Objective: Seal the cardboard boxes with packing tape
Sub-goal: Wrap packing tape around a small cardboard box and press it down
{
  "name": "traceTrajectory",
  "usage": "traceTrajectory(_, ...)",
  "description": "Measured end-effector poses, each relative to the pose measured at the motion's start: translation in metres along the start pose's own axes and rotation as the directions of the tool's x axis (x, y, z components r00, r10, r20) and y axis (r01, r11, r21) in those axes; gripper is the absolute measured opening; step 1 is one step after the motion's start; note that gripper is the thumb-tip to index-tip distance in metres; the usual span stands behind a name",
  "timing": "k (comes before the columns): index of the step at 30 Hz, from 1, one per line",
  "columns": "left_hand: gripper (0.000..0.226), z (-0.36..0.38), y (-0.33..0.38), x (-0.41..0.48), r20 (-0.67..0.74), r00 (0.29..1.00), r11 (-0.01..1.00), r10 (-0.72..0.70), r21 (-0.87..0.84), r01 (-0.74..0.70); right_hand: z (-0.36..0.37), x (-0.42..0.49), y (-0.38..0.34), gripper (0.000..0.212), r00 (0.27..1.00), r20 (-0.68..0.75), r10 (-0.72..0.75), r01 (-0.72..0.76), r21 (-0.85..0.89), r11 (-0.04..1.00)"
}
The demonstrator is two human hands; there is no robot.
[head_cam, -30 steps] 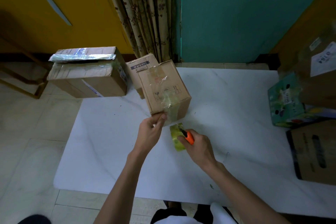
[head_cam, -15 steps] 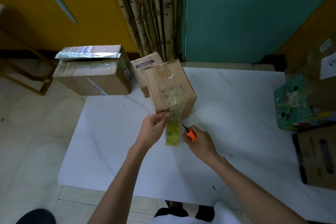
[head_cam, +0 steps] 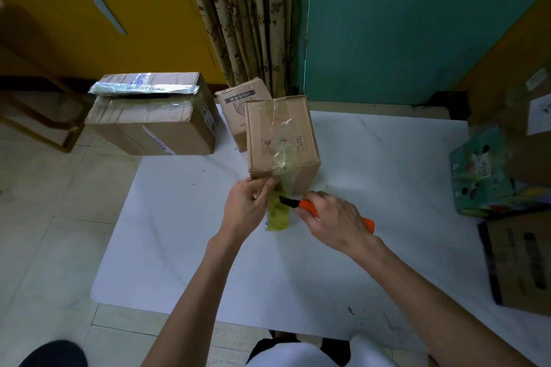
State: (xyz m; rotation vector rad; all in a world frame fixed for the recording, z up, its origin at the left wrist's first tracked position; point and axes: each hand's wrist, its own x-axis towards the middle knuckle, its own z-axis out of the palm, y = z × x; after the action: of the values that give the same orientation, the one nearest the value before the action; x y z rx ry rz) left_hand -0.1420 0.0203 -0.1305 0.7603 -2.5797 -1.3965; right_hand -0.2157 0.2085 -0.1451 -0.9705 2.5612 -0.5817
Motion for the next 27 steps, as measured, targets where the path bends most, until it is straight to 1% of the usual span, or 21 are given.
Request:
traceTrajectory(3,0.033,-0.002,0.002,0.002,-0.013,1.0,1.0,-0.008,0.03,0.008,-0.001,0.009,-0.007,0.034,1.0,-0.016,-0.025,0.025,0.029,0.999)
traceTrajectory(7,0.03,-0.001,0.001,0.003,0.008,1.0,1.0,-0.011,0.014,0.011,0.0,0.022,-0.016,0.032,0.998,0.034,-0.055,0.054,0.029,0.998)
traceTrajectory(12,0.03,-0.001,-0.004,0.006,0.035,0.999,0.999,-0.021,0.035,0.02,0.007,0.036,-0.018,0.033,0.997,0.073,0.026,-0.024,-0.026,0.999)
traceTrajectory(14,0.027,-0.003,-0.003,0.007,0.031,0.999,0.999,-0.009,0.052,0.007,0.009,0.038,-0.018,0.034,0.997,0.063,0.041,-0.039,-0.033,0.999)
traceTrajectory(16,0.025,-0.004,-0.003,0.007,0.028,1.0,0.998,-0.005,0.064,0.003,0.012,0.038,-0.016,0.034,0.997,0.063,0.036,-0.035,-0.01,0.999)
traceTrajectory(18,0.025,-0.004,-0.004,0.008,0.029,1.0,0.997,-0.012,0.077,0.01,0.016,0.037,-0.015,0.027,0.99,0.119,0.075,-0.085,0.079,0.993)
traceTrajectory(19,0.025,-0.004,-0.004,0.009,0.028,0.999,0.997,-0.018,0.074,0.016,0.018,0.037,-0.016,0.022,0.978,0.17,0.124,-0.154,0.174,0.973)
traceTrajectory(20,0.025,-0.003,-0.005,0.01,0.027,0.999,0.998,-0.025,0.064,0.023,0.019,0.037,-0.017,0.021,0.958,0.227,0.175,-0.241,0.305,0.921)
traceTrajectory(22,0.025,-0.003,-0.006,0.011,0.024,0.999,0.998,-0.037,0.049,0.036,0.022,0.036,-0.02,0.023,0.914,0.332,0.235,-0.388,0.538,0.749)
traceTrajectory(23,0.025,-0.003,-0.006,0.011,0.023,0.999,0.998,-0.041,0.047,0.04,0.023,0.035,-0.021,0.024,0.901,0.36,0.24,-0.421,0.6,0.68)
traceTrajectory(24,0.025,-0.003,-0.007,0.011,0.023,0.999,0.998,-0.045,0.045,0.044,0.025,0.035,-0.022,0.025,0.897,0.373,0.238,-0.434,0.637,0.637)
traceTrajectory(27,0.025,-0.004,-0.007,0.011,0.023,0.998,0.998,-0.051,0.044,0.05,0.032,0.034,-0.024,0.026,0.889,0.384,0.249,-0.455,0.685,0.569)
